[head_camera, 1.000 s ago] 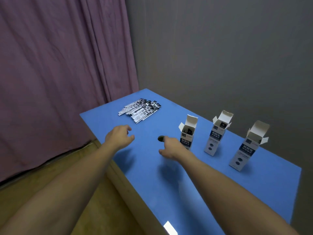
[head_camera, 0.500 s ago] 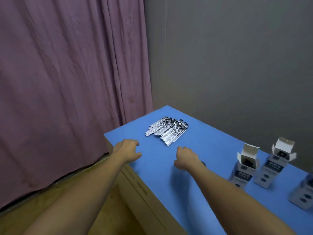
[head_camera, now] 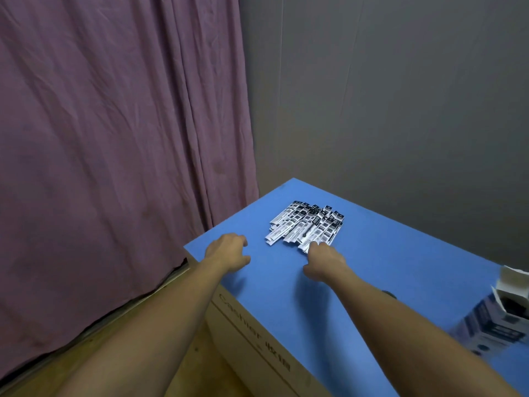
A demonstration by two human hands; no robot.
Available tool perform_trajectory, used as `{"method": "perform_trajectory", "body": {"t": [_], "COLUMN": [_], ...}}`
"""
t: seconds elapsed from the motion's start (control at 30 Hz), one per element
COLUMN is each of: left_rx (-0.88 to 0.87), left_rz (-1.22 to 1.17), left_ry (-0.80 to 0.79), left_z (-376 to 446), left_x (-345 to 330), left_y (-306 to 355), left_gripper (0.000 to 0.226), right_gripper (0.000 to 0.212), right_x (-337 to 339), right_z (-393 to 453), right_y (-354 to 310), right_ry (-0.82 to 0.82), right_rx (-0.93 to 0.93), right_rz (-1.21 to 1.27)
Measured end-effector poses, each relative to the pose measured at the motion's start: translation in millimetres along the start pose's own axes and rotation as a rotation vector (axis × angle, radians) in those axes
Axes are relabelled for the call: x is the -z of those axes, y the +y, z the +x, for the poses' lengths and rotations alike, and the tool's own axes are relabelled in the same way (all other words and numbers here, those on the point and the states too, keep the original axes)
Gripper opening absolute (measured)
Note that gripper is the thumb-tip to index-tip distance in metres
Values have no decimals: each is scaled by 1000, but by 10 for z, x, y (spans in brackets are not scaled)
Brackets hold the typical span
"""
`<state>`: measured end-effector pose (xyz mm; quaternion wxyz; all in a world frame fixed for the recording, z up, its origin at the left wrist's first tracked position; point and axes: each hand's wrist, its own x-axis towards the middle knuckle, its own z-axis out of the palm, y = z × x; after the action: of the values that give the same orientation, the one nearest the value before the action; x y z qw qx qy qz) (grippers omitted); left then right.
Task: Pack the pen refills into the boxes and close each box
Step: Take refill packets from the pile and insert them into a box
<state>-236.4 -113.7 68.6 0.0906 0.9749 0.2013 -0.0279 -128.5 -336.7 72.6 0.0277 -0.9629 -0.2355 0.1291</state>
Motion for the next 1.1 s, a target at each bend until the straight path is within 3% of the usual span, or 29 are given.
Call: {"method": "perform_trajectory", "body": {"t": [0.23, 0.53, 0.83, 1.1], "left_rx": [30, 23, -8, -101], "left_rz": [-126, -188, -232, -269], "left_ry": [29, -69, -102, -158], "left_z": [880, 1756, 2414, 2758], "left_x": [-5, -108, -270, -404], "left_y": [-171, -23, 215, 589], "left_gripper": [17, 13, 7, 33], "right_gripper": [42, 29, 32, 38], "right_x": [81, 305, 337, 374], "right_z": [773, 1451, 1734, 1791], "right_y": [-40, 65, 209, 430], "right_ry": [37, 56, 119, 179], "right_rx": [-62, -159, -248, -363], "right_rz": [34, 61, 131, 168]}}
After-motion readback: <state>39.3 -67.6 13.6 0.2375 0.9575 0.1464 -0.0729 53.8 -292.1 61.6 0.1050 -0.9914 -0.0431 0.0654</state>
